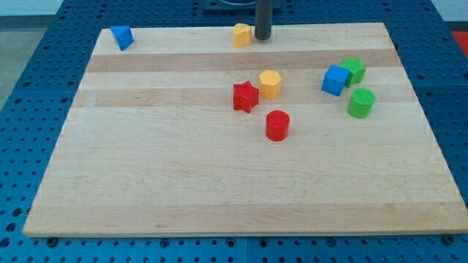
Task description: Push the red star to the center
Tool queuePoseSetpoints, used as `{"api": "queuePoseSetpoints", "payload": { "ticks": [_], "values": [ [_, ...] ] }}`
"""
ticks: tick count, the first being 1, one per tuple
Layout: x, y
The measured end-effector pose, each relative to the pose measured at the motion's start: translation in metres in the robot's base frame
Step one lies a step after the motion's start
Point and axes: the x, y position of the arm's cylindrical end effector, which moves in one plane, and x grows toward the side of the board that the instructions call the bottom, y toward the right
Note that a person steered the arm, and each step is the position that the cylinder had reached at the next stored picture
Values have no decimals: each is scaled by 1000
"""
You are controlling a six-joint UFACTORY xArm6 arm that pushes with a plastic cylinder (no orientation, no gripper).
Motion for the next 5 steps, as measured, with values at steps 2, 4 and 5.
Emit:
{"api": "queuePoseSetpoints", "payload": {
  "ticks": [2,4,5],
  "values": [
    [3,-32],
    [29,-5],
    [62,-13]
  ]
}}
